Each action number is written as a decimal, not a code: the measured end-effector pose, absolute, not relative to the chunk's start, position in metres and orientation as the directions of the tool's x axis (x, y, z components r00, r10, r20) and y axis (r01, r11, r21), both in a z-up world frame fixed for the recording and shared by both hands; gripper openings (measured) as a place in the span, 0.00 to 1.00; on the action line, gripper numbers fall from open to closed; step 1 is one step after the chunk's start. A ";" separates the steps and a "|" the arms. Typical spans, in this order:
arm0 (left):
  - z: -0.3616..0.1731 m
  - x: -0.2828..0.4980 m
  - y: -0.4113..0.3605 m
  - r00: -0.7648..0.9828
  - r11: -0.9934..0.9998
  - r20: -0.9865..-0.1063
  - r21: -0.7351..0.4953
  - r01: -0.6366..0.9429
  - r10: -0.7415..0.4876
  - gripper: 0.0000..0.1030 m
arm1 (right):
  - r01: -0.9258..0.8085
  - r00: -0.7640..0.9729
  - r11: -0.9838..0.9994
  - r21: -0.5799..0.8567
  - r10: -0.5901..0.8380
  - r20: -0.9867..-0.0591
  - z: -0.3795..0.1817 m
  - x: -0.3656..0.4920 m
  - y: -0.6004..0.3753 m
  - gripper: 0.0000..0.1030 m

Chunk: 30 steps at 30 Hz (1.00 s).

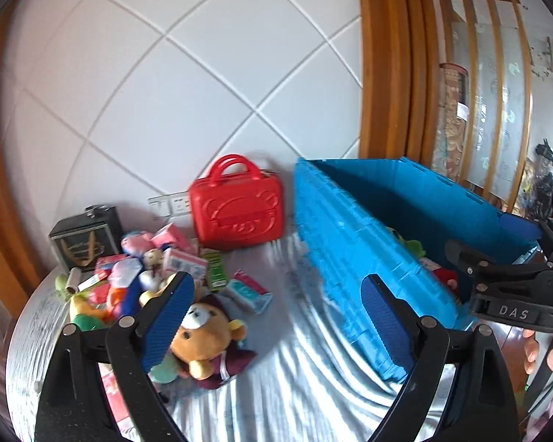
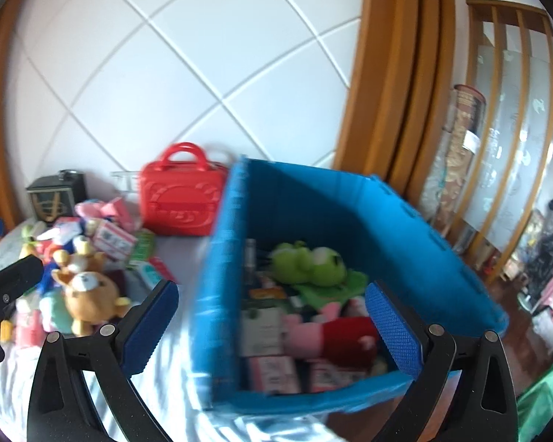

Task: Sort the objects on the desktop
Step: 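Move both grippers back over the pile of items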

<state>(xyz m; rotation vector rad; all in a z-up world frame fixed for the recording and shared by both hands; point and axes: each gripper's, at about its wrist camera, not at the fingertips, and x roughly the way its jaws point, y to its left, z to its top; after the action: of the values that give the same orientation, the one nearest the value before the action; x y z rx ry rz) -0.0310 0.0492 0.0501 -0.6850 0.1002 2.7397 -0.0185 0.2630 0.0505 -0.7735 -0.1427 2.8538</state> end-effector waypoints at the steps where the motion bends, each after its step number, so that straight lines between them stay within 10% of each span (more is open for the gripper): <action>1: 0.047 -0.027 0.035 -0.842 -0.953 -0.466 -0.008 -0.302 0.271 0.90 | -0.133 -0.851 -0.983 -0.129 0.180 -0.493 0.050 -0.017 0.252 1.00; 30: -0.095 0.001 -0.279 -0.651 -0.914 -0.690 0.038 0.404 -0.316 0.90 | 0.358 -0.612 -0.933 0.038 -0.266 -0.745 -0.095 -0.120 0.058 1.00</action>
<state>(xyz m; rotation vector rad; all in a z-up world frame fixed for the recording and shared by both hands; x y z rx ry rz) 0.0011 -0.2794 -0.0945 -1.3274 -0.2154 3.2760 -0.1196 0.0579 -0.0949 -1.4348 -0.2029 3.1766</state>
